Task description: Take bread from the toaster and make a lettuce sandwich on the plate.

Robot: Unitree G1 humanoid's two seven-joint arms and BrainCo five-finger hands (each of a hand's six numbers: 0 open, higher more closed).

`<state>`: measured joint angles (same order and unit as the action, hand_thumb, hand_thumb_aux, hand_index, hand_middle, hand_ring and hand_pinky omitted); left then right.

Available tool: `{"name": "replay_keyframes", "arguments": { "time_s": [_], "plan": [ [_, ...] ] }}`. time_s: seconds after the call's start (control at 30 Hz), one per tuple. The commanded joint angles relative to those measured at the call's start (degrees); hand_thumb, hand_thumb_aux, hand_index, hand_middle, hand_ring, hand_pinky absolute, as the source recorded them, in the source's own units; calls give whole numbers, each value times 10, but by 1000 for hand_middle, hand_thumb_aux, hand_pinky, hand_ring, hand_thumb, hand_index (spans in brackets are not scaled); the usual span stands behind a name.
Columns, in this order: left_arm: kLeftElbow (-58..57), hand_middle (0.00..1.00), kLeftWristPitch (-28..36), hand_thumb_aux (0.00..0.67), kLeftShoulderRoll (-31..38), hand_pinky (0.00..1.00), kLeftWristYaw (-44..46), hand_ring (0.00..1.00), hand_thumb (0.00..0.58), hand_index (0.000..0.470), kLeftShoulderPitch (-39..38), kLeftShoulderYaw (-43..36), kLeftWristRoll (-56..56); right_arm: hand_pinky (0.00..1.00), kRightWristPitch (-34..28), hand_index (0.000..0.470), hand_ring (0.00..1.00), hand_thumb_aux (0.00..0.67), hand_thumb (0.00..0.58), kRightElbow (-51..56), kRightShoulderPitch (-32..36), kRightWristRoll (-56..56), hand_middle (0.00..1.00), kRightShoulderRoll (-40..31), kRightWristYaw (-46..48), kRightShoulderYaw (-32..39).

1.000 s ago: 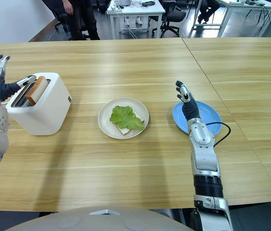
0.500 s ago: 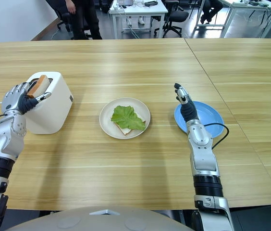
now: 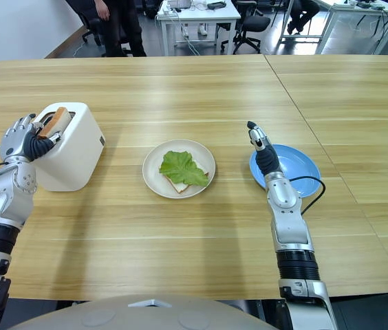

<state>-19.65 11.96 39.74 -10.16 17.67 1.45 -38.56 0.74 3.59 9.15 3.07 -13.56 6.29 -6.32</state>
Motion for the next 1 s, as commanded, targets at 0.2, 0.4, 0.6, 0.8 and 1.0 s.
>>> {"name": "replay_keyframes", "arguments": {
  "time_s": [0.2,0.4,0.6,0.8,1.0],
  "plan": [
    [9,0,-27,670,-1,0,-16,0,580,460,-12,-3,13,0,2,0,0,0,0,3,-4,9,0,-5,-3,6],
    [217,1000,-84,670,0,1000,-148,1000,580,460,-60,93,0,0,7,0,0,0,0,11,-7,15,0,-4,-6,10],
    [307,1000,-126,670,-27,1000,-125,1000,580,460,-64,139,66,0,9,0,0,0,0,13,-11,15,0,-3,-10,15],
    [292,1000,-167,670,-97,1000,-32,1000,580,460,-31,85,179,0,9,0,0,0,0,16,-10,13,0,0,-13,18],
    [126,1000,-145,670,-205,1000,38,1000,580,460,23,-17,206,0,10,0,0,0,0,20,-8,11,0,3,-16,20]
  ]
}}
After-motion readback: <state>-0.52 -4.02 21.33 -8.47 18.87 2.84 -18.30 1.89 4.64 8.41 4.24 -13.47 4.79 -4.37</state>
